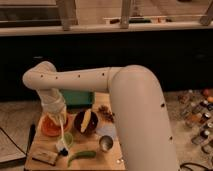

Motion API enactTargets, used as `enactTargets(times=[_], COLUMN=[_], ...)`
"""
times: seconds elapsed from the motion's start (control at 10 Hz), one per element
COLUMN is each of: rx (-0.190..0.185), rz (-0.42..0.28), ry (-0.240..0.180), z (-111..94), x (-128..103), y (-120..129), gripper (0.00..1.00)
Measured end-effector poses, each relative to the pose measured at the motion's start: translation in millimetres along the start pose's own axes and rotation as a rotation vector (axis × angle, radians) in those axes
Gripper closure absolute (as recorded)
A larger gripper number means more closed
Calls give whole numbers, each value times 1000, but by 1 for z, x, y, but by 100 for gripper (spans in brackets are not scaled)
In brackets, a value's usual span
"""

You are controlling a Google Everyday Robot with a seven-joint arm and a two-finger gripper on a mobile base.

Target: Place brush in plastic cup

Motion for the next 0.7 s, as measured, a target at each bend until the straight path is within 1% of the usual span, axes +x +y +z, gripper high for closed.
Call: enactTargets(times=[0.7], rx=[25], rz=[1], ry=[-11], z=[2], x=[7], y=[6], gripper=[100])
